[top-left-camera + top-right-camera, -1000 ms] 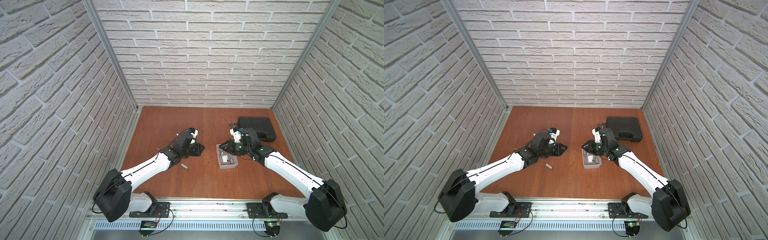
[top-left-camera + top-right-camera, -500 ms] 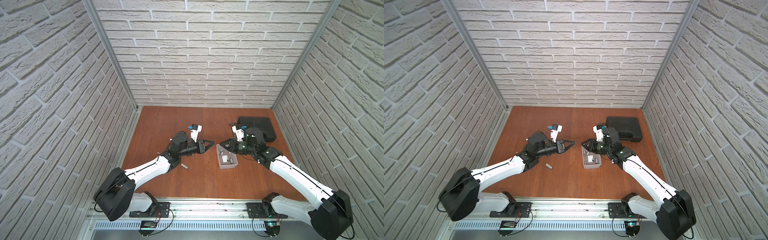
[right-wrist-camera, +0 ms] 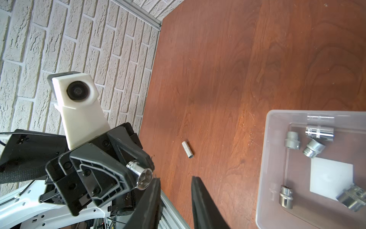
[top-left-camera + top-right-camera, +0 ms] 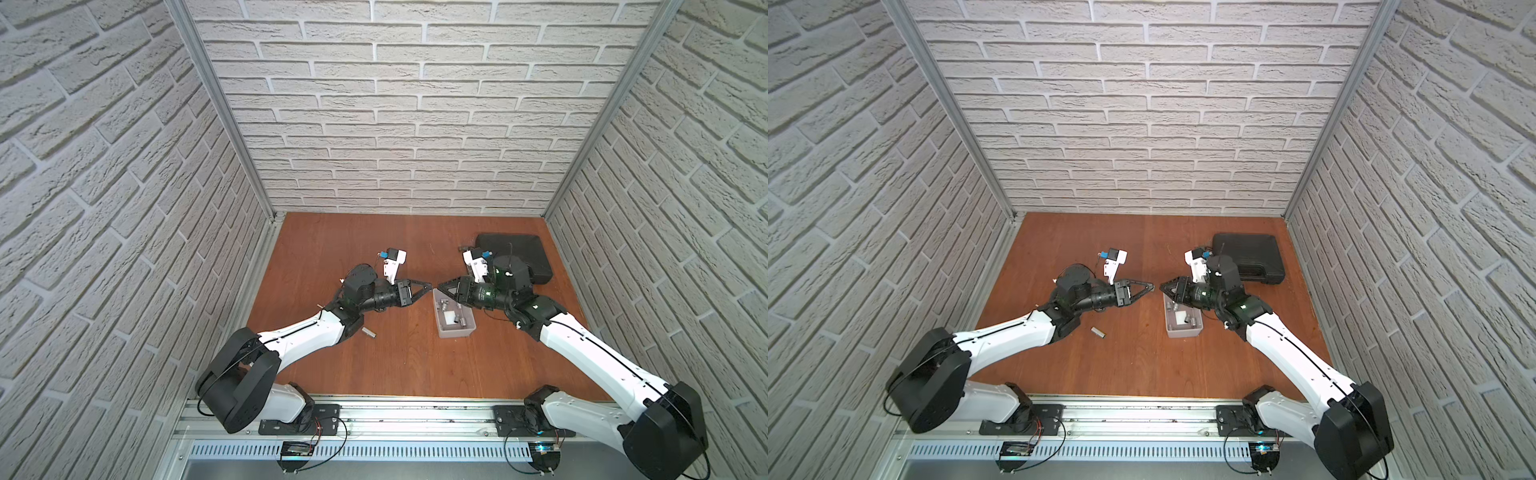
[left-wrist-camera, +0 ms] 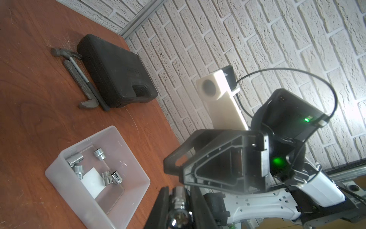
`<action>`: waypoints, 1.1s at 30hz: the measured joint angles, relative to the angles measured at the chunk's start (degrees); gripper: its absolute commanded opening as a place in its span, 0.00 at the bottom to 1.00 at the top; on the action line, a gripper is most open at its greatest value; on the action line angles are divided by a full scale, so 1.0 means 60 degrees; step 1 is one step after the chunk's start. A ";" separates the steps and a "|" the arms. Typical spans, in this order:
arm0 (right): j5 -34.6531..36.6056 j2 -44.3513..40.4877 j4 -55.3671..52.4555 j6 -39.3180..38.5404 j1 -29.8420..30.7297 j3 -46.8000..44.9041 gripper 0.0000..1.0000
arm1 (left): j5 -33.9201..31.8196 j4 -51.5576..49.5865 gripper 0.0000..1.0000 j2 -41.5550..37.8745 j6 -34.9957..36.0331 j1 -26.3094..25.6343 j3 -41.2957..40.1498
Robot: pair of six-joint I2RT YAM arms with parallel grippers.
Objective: Put the socket on the desktop into the storage box
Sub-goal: Place the socket head in the storage box.
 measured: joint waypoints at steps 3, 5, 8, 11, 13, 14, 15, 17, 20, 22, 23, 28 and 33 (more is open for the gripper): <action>0.0036 0.0051 -0.0029 -0.0025 0.0000 0.0000 0.33 | -0.0015 -0.0135 0.00 0.0000 0.0047 0.0000 0.0007; 0.0113 0.0062 -0.0113 -0.0062 0.0000 0.0000 0.33 | -0.0157 -0.0648 0.00 -0.0018 0.0284 -0.0015 0.0113; 0.0266 0.0131 -0.0364 -0.0149 0.0000 0.0069 0.32 | -0.0637 -0.1781 0.00 -0.0168 0.0896 -0.0160 0.0386; 0.0441 0.0186 -0.0652 -0.0233 -0.0004 0.0164 0.32 | -0.1027 -0.2652 0.00 -0.0361 0.1432 -0.0401 0.0685; 0.0586 0.0193 -0.0798 -0.0295 -0.0004 0.0197 0.32 | -0.1242 -0.3067 0.00 -0.0448 0.1763 -0.0572 0.0889; 0.0678 0.0204 -0.0925 -0.0361 -0.0004 0.0229 0.33 | -0.1355 -0.3198 0.00 -0.0481 0.1912 -0.0645 0.0958; 0.0801 0.0229 -0.1082 -0.0412 -0.0004 0.0284 0.32 | -0.1435 -0.3319 0.00 -0.0499 0.2018 -0.0699 0.1013; 0.1064 0.0361 -0.1377 -0.0510 -0.0004 0.0412 0.32 | -0.1625 -0.3552 0.00 -0.0510 0.2237 -0.0809 0.1082; 0.1311 0.0681 -0.1657 -0.0612 -0.0004 0.0484 0.32 | -0.1840 -0.3909 0.00 -0.0510 0.2484 -0.0911 0.1082; 0.1399 0.0860 -0.1770 -0.0627 -0.0004 0.0474 0.32 | -0.1974 -0.4095 0.00 -0.0510 0.2619 -0.0965 0.1082; 0.1424 0.0933 -0.1807 -0.0641 -0.0004 0.0463 0.32 | -0.2025 -0.4197 0.00 -0.0510 0.2681 -0.1002 0.1082; 0.1570 0.1013 -0.1996 -0.0699 -0.0004 0.0463 0.32 | -0.2229 -0.4426 0.00 -0.0510 0.2878 -0.1053 0.1082; 0.2065 0.0984 -0.2492 -0.0889 -0.0004 0.0466 0.32 | -0.2379 -0.4652 0.00 -0.0448 0.3020 -0.1151 0.1264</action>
